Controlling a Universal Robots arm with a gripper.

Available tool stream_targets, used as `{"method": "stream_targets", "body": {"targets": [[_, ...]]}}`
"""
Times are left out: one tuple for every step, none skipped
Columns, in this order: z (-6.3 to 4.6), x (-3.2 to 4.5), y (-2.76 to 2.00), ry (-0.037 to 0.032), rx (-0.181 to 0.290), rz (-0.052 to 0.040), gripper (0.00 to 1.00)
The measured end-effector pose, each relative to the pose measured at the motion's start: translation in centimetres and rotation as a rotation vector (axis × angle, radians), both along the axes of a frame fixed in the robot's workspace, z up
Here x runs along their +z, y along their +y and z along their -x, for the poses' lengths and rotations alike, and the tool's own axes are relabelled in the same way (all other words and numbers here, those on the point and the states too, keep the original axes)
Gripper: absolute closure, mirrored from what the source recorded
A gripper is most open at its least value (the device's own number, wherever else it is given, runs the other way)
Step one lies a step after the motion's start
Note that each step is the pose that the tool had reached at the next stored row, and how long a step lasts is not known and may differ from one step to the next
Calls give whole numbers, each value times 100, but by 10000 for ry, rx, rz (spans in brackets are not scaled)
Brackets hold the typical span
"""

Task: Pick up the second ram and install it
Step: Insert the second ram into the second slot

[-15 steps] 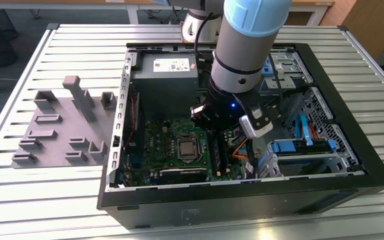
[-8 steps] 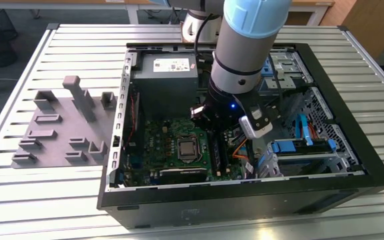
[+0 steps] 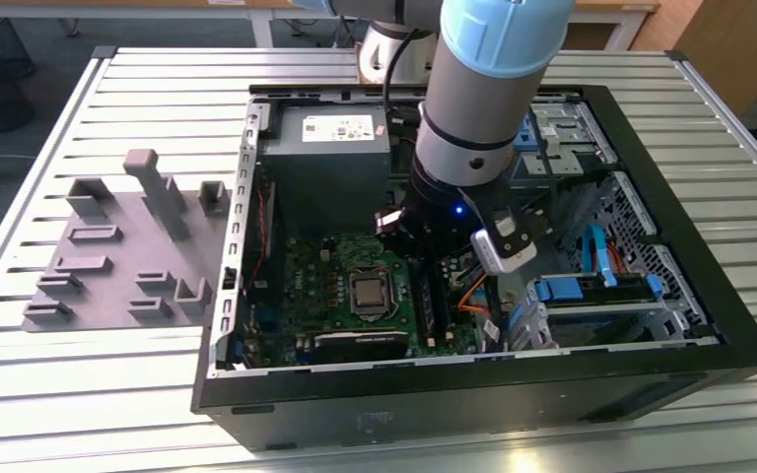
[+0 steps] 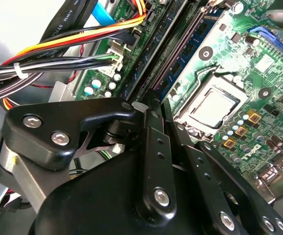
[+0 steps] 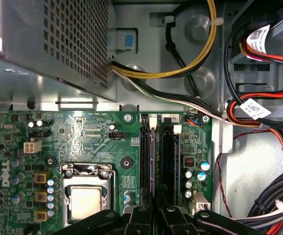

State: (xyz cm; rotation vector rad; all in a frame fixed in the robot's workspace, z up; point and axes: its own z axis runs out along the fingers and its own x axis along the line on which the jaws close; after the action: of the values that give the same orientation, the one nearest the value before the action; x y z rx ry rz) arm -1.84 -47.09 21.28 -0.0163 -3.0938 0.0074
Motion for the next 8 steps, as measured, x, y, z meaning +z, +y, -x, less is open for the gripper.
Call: {"method": "stream_targets", "body": {"targets": [[0, -1, 0, 1, 0, 1, 86], [0, -2, 0, 0, 1, 1, 86], [0, -3, 0, 0, 1, 0, 86], [0, -2, 0, 0, 1, 1, 86], [0, -2, 0, 0, 1, 1, 86], [0, -2, 0, -1, 1, -2, 86], [0, 2, 0, 0, 1, 1, 86], [0, 6, 0, 0, 1, 1, 86]]}}
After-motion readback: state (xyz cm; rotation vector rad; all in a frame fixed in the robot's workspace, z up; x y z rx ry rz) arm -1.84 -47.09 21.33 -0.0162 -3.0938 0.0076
